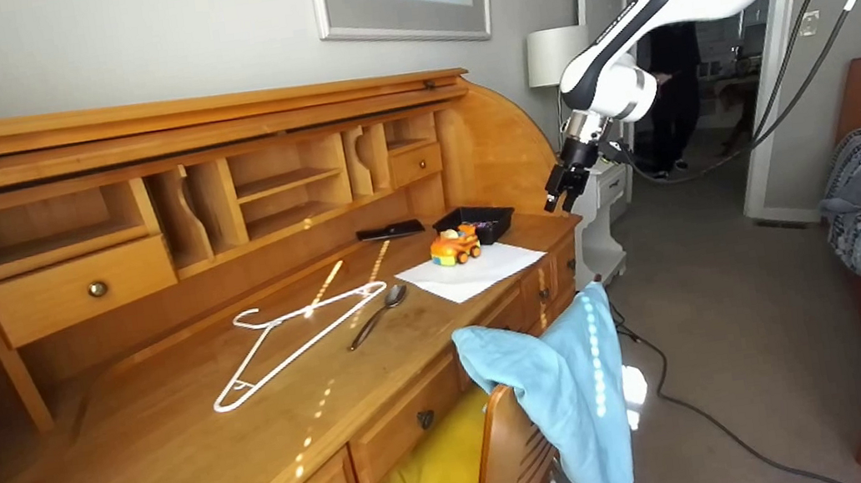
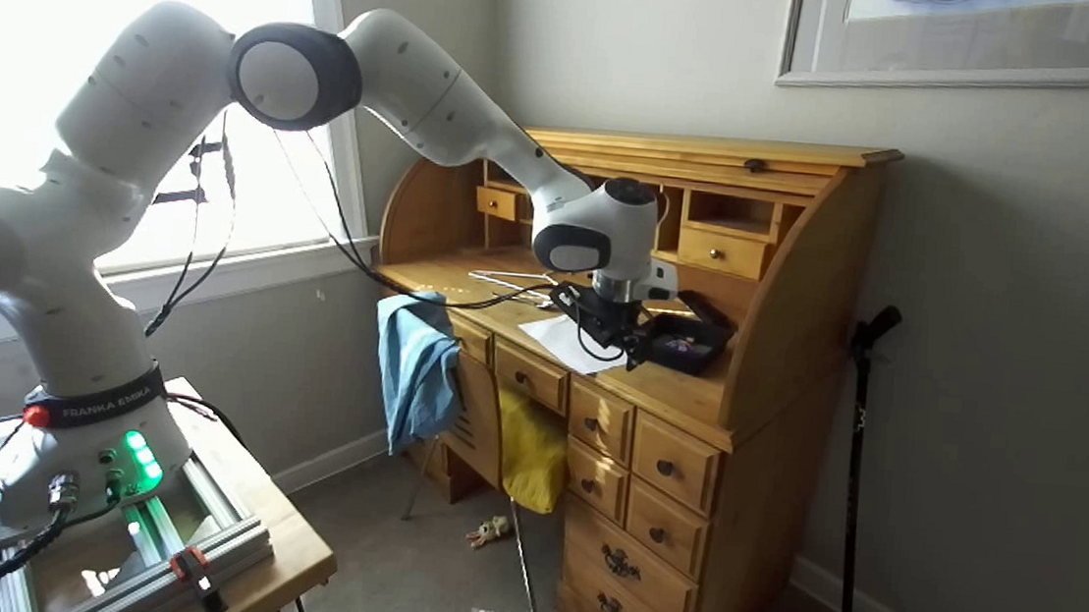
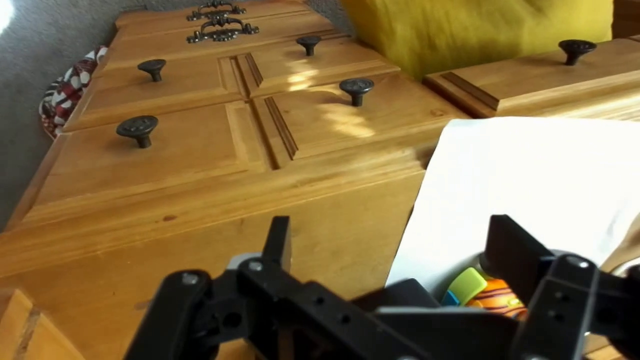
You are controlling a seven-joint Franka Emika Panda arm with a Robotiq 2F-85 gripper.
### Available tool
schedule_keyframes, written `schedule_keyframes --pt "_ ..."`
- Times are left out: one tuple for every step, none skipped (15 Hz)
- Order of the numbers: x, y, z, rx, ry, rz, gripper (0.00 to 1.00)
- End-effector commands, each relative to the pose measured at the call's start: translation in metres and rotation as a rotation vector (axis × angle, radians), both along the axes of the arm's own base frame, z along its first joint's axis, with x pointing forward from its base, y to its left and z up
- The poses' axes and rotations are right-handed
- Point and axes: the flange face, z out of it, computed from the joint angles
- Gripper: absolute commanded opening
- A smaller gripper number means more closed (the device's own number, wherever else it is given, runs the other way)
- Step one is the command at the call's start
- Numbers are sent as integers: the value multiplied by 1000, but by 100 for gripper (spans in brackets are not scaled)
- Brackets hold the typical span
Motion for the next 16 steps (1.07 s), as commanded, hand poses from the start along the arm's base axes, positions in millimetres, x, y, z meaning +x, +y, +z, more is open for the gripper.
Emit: schedule_keyframes --pt "-1 -3 0 -1 2 -2 100" --pt "-2 -4 0 -2 2 -5 100" --pt "6 -3 -2 -14 -19 -39 100" --pt "16 0 1 14 -54 -64 100" --pt "26 4 4 18 -84 -88 100" --pt "35 7 7 27 -111 -114 100" --pt "45 11 11 37 -139 -130 100" --pt "54 15 15 39 -164 -133 100" --pt "62 19 19 36 -182 -119 100" --pt "68 23 21 42 -184 -81 100" --pt "73 24 24 48 -200 -66 100" --pt "77 24 26 61 -222 -14 100" --pt "81 26 27 56 -238 53 100" --pt "86 27 26 43 -258 113 100" --pt "90 28 27 54 -278 160 100" --pt "94 29 25 47 -286 216 100"
